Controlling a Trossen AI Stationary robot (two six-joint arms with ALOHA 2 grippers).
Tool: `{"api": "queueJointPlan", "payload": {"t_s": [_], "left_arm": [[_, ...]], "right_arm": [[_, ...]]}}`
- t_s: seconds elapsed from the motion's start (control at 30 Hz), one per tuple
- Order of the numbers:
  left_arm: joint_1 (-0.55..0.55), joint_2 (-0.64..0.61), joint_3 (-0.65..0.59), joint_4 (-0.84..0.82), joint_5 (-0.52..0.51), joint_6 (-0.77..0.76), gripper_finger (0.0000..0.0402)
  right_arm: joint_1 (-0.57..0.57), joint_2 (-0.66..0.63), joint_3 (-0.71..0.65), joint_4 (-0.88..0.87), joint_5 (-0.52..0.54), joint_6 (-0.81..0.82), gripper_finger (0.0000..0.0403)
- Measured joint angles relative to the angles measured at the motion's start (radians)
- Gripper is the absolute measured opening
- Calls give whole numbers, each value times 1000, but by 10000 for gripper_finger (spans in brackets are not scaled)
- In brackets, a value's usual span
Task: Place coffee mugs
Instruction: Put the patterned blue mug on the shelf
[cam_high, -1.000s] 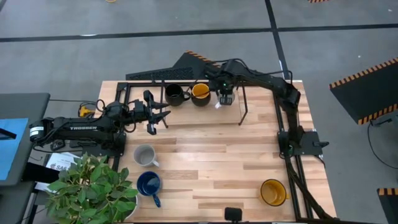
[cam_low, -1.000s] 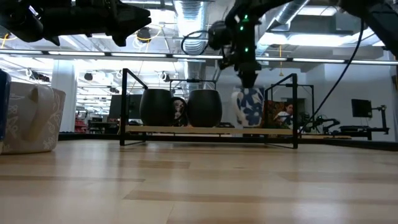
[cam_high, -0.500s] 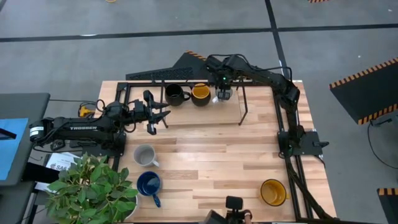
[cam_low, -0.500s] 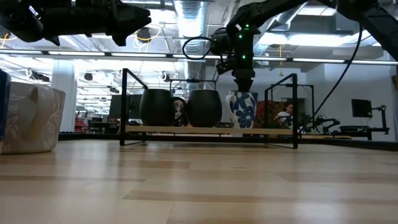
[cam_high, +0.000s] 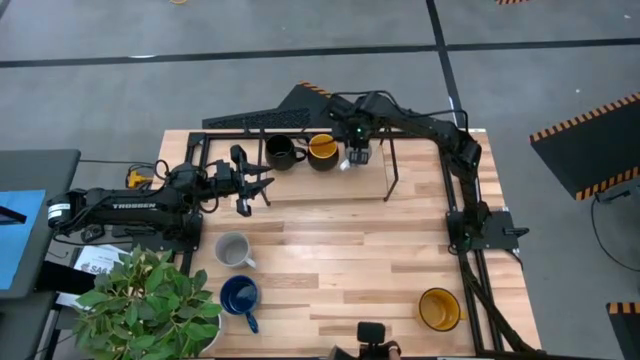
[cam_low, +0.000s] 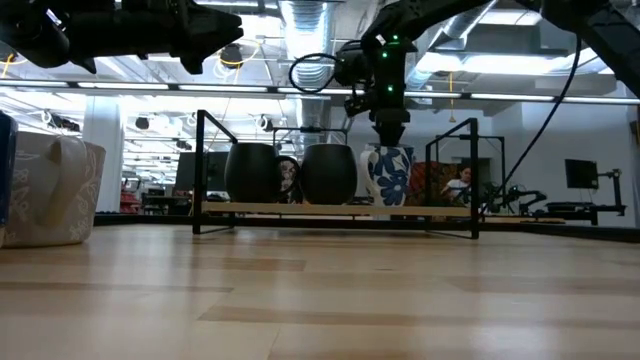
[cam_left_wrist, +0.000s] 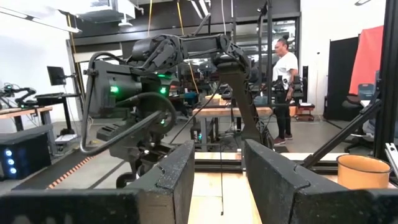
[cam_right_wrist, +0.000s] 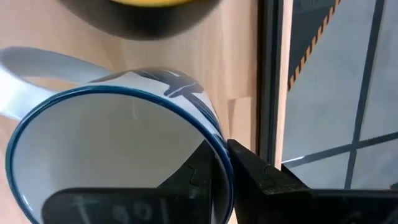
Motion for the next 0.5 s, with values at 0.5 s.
{"api": "queueJointPlan", "payload": {"t_s": [0.5], "left_arm": [[0,0,0,0,0,-5,128]], "right_arm": [[5,-4,0,-18,-1,51,62]]}}
